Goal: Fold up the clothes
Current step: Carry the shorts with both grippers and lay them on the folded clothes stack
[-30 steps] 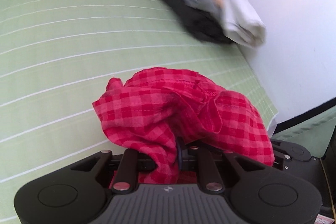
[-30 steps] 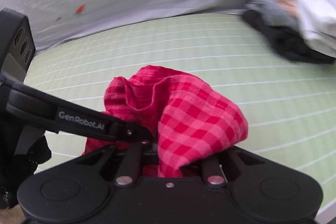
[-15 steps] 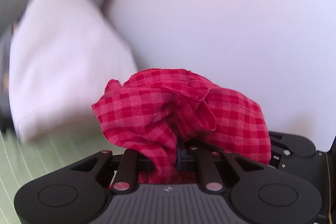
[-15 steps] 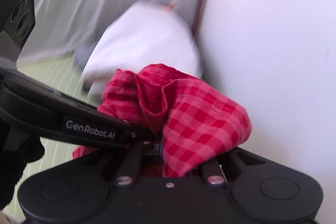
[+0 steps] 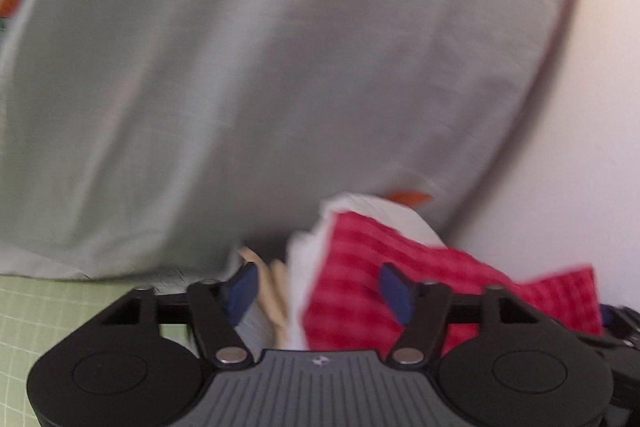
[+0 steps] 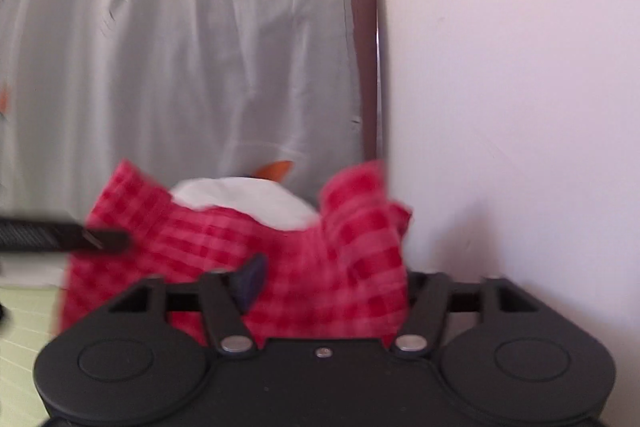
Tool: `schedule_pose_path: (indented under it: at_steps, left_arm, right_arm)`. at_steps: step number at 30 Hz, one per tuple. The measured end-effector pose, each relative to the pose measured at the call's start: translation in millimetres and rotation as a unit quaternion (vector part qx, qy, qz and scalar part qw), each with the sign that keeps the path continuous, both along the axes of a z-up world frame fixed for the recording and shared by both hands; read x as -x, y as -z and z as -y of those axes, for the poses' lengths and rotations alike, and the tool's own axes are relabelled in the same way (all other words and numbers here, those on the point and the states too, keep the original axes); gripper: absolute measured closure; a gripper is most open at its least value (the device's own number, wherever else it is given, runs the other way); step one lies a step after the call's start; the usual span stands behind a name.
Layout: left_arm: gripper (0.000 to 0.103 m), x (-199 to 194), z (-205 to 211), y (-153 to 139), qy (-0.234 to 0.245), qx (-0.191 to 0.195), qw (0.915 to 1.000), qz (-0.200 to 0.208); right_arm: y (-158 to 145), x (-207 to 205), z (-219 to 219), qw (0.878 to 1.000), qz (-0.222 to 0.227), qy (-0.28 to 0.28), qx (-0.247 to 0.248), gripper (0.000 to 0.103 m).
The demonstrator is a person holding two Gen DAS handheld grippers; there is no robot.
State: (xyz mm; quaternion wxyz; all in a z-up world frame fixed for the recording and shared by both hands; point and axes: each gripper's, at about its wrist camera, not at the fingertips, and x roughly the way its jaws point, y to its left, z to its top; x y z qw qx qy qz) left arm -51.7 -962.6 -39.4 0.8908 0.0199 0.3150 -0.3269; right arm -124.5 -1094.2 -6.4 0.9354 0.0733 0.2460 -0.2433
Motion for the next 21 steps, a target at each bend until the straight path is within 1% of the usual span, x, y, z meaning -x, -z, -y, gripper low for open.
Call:
schedule_pose_path:
  at_steps: [2, 4, 5, 7, 8, 9, 10, 13, 14, 15, 16, 18, 19, 20, 21]
  left_arm:
    - [0.023, -6, -1, 9, -0.003, -0.012, 0.9999, 0.011]
    - [0.023, -7, 3, 20, 0.011, -0.032, 0.9994, 0.003]
    - [0.023, -7, 5, 26, 0.019, -0.042, 0.9989, -0.001]
    - [0.021, -8, 4, 35, 0.009, -0.039, 0.9991, -0.013]
    - [0.019, -9, 2, 38, 0.004, -0.03, 0.9993, -0.022]
    - [0.017, -11, 0, 42, 0.0, -0.021, 0.9993, -0.032]
    - [0.016, -14, -3, 42, 0.003, -0.016, 0.999, -0.042]
    - [0.016, -25, -10, 43, 0.015, 0.0, 0.9971, -0.074]
    - [0.016, -24, -18, 37, 0.021, 0.008, 0.9972, -0.072]
    - [0.016, -20, -26, 24, 0.026, 0.014, 0.9977, -0.062]
    - [0.015, -9, -33, 16, 0.031, 0.014, 0.9983, -0.048]
    - [0.012, 10, -48, 4, 0.041, 0.013, 0.9988, -0.025]
    - [0.009, 21, -57, -2, 0.044, 0.019, 0.9987, -0.016]
    - [0.007, 31, -68, -9, 0.04, 0.033, 0.9986, -0.009]
    - [0.001, 44, -81, -16, 0.032, 0.053, 0.998, -0.001]
  right_arm:
    - [0, -1, -10, 0.998, 0.004, 0.018, 0.061, 0.018]
    - [-3, 5, -20, 0.993, 0.018, 0.033, 0.112, 0.012]
    - [-4, 9, -21, 0.99, 0.034, 0.04, 0.13, 0.01]
    - [-6, 18, -28, 0.987, 0.066, 0.044, 0.137, 0.004]
    - [-8, 22, -33, 0.986, 0.082, 0.044, 0.138, 0.003]
    - [-4, 22, -31, 0.988, 0.08, 0.047, 0.119, 0.001]
    - [3, 18, -26, 0.992, 0.068, 0.052, 0.088, 0.0]
    - [25, 5, -11, 0.997, 0.03, 0.067, -0.005, 0.001]
    - [32, 1, -5, 0.997, 0.018, 0.072, -0.036, 0.001]
    - [40, -3, 0, 0.995, 0.005, 0.076, -0.067, 0.001]
    - [40, -4, 4, 0.993, 0.007, 0.08, -0.085, 0.001]
    - [27, 0, 2, 0.993, 0.024, 0.075, -0.083, 0.001]
    - [20, 2, 0, 0.994, 0.032, 0.072, -0.08, 0.001]
    - [13, 5, -6, 0.994, 0.039, 0.068, -0.071, 0.001]
    - [5, 7, -15, 0.995, 0.046, 0.065, -0.061, 0.001]
